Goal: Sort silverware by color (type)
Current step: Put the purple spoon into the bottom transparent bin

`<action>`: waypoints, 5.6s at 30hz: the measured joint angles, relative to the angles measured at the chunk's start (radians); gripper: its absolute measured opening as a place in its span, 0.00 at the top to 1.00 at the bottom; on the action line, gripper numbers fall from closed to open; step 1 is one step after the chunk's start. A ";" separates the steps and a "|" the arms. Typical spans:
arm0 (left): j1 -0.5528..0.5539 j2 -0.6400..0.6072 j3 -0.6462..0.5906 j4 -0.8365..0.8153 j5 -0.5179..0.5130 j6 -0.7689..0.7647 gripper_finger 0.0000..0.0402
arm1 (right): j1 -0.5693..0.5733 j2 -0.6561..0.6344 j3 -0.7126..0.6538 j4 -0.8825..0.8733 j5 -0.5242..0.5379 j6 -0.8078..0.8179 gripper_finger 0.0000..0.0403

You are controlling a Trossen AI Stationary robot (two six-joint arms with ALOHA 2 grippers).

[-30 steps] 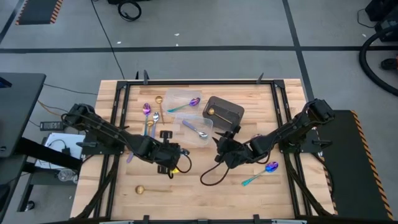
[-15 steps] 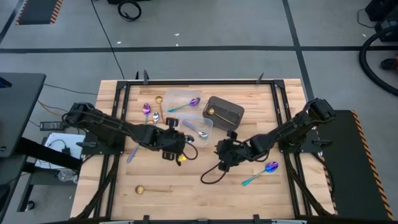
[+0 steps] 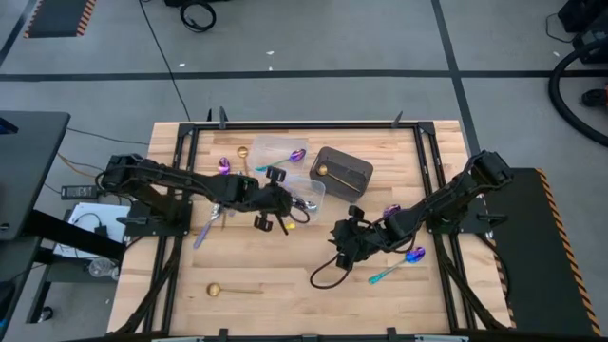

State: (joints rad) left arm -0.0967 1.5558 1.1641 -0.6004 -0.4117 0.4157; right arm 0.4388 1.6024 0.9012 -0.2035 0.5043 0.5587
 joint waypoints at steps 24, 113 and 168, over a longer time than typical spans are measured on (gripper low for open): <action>0.140 0.172 -0.001 0.221 0.256 0.150 0.88 | 0.058 0.001 -0.010 0.000 0.084 0.093 0.68; 0.097 -0.087 -0.039 -0.067 0.082 -0.335 0.64 | -0.135 0.001 -0.009 0.042 -0.070 -0.241 0.68; -0.081 -0.412 -0.515 -0.364 0.193 -1.250 0.64 | -0.225 0.001 -0.009 0.058 -0.272 -0.331 0.68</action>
State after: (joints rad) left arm -0.1772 1.1436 0.6490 -0.9646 -0.2187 -0.8342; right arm 0.2134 1.6035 0.8921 -0.1454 0.2321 0.2277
